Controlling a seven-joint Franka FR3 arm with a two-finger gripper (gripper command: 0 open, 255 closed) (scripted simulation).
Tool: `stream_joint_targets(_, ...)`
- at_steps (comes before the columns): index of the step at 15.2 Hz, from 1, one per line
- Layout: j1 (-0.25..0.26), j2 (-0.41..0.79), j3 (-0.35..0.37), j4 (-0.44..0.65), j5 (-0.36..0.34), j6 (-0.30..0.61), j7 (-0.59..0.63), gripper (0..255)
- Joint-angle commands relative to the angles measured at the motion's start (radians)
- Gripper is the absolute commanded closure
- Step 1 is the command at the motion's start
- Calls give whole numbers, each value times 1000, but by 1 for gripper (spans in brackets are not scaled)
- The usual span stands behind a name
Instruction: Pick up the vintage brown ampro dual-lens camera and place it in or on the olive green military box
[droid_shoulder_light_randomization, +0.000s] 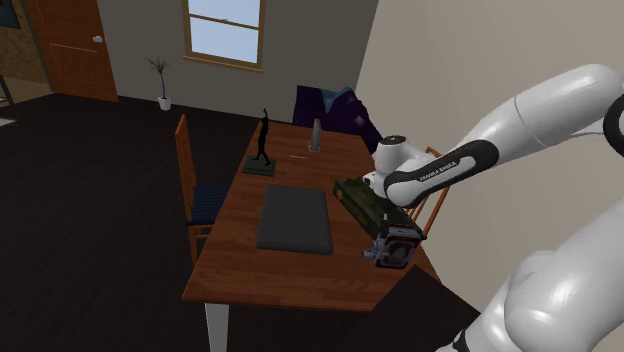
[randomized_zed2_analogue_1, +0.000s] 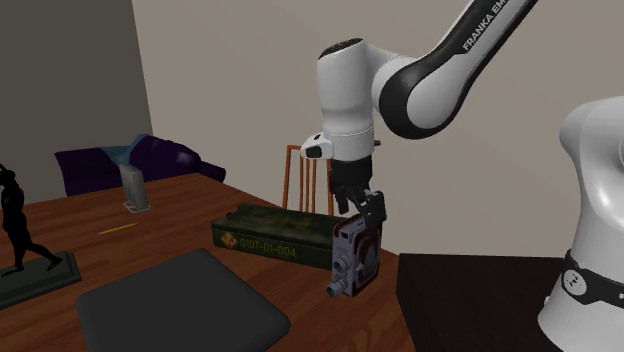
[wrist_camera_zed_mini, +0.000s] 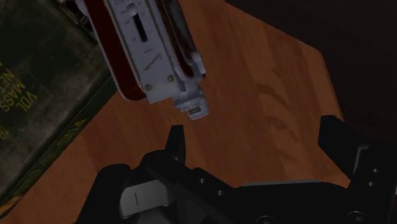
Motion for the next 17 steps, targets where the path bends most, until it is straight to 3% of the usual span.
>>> stream_joint_targets(1, -9, 86, -16, 18, -27, 67, -46, 0)
stream_joint_targets(9, -48, 447, -38, 153, -121, 284, -184, 0)
stream_joint_targets(17, -64, 573, -56, 184, -154, 385, -168, 0)
